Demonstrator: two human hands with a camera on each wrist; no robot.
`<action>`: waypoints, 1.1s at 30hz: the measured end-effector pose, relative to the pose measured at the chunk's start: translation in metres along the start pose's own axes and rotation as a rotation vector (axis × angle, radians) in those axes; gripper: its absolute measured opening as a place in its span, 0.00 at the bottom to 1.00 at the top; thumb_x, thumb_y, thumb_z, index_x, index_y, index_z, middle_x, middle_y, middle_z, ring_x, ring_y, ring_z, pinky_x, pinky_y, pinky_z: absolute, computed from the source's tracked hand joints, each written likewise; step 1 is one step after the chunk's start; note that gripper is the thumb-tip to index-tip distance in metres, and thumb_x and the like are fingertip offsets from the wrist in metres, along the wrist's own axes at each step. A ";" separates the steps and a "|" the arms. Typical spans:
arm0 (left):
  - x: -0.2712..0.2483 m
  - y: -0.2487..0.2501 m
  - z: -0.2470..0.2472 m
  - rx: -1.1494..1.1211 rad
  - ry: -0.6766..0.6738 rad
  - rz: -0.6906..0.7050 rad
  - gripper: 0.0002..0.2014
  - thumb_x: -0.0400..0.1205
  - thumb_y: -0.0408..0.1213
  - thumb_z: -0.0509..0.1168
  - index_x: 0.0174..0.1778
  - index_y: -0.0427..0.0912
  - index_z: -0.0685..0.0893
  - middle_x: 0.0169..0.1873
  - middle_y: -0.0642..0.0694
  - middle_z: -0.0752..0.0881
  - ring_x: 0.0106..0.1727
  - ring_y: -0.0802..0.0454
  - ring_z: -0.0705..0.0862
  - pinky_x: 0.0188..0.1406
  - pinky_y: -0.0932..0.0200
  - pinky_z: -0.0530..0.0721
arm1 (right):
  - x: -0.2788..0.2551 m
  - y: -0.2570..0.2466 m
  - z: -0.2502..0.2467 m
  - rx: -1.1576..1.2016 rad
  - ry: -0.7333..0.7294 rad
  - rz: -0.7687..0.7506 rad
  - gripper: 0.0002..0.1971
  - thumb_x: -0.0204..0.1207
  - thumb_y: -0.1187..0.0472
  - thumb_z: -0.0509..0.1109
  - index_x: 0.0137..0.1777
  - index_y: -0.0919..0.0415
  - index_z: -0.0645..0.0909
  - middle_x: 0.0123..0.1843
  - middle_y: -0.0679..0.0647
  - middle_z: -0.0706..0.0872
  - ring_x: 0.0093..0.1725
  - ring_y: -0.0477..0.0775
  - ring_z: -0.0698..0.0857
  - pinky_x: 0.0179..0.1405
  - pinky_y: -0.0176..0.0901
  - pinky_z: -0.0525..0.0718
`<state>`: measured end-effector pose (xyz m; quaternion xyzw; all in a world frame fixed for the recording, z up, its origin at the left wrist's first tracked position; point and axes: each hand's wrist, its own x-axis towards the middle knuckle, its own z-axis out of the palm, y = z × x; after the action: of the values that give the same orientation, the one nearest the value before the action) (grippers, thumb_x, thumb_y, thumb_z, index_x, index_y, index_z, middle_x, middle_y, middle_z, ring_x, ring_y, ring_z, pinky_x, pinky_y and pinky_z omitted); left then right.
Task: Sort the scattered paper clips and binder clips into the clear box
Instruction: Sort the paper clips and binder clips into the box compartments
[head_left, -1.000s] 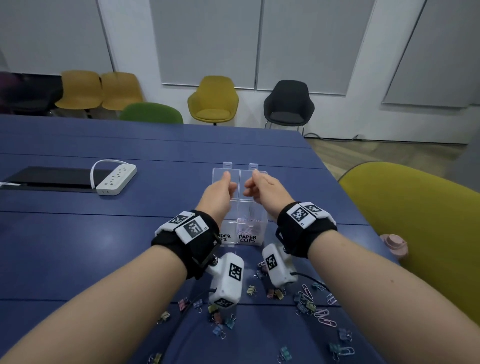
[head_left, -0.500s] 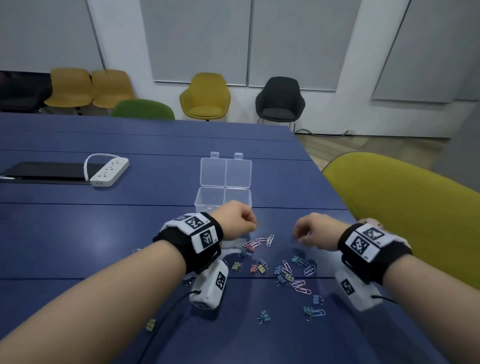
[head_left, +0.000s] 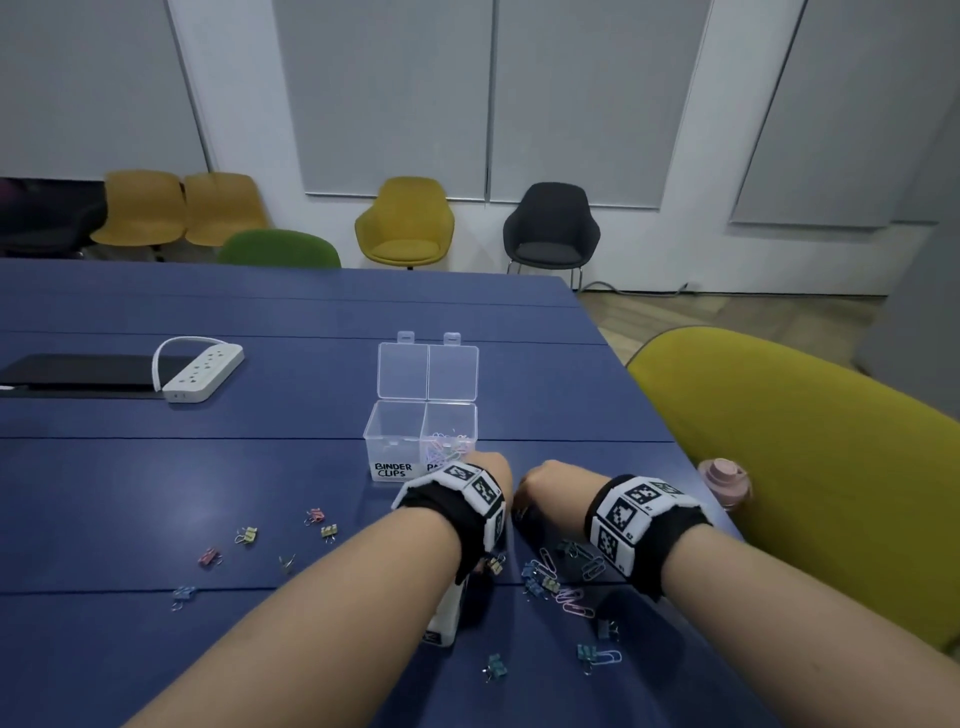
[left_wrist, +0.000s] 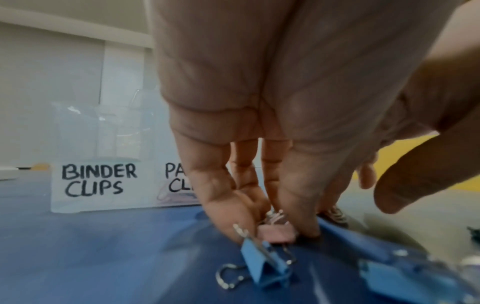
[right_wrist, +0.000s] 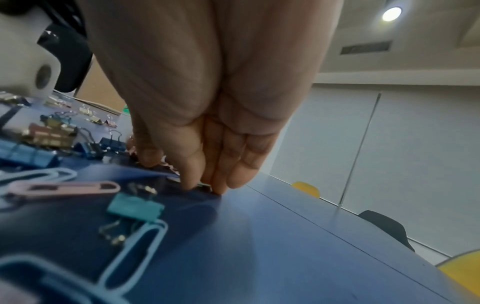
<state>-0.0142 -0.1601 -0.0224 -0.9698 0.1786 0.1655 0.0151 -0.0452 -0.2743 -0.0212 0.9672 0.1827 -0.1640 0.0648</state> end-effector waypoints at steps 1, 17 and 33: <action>-0.003 0.001 0.000 -0.001 0.000 -0.019 0.08 0.71 0.36 0.73 0.38 0.40 0.80 0.39 0.40 0.87 0.46 0.37 0.88 0.50 0.38 0.87 | -0.001 0.001 0.001 -0.015 0.006 -0.007 0.11 0.71 0.62 0.70 0.52 0.61 0.87 0.52 0.61 0.88 0.51 0.64 0.86 0.51 0.52 0.86; 0.005 -0.009 0.006 -0.069 -0.130 -0.074 0.10 0.72 0.39 0.69 0.30 0.41 0.76 0.27 0.45 0.77 0.34 0.46 0.78 0.43 0.58 0.79 | -0.014 -0.013 -0.004 -0.164 0.030 0.023 0.06 0.75 0.72 0.62 0.39 0.65 0.75 0.29 0.54 0.65 0.40 0.61 0.75 0.40 0.47 0.71; -0.029 -0.035 0.014 -0.882 -0.047 -0.060 0.08 0.79 0.35 0.69 0.35 0.46 0.79 0.29 0.49 0.82 0.40 0.46 0.82 0.39 0.57 0.81 | -0.035 0.001 0.000 0.390 0.201 0.150 0.15 0.74 0.64 0.68 0.28 0.50 0.70 0.36 0.51 0.82 0.36 0.50 0.80 0.36 0.32 0.74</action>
<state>-0.0316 -0.1166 -0.0269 -0.8843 0.0624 0.2472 -0.3911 -0.0756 -0.2870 -0.0096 0.9838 0.0807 -0.0936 -0.1297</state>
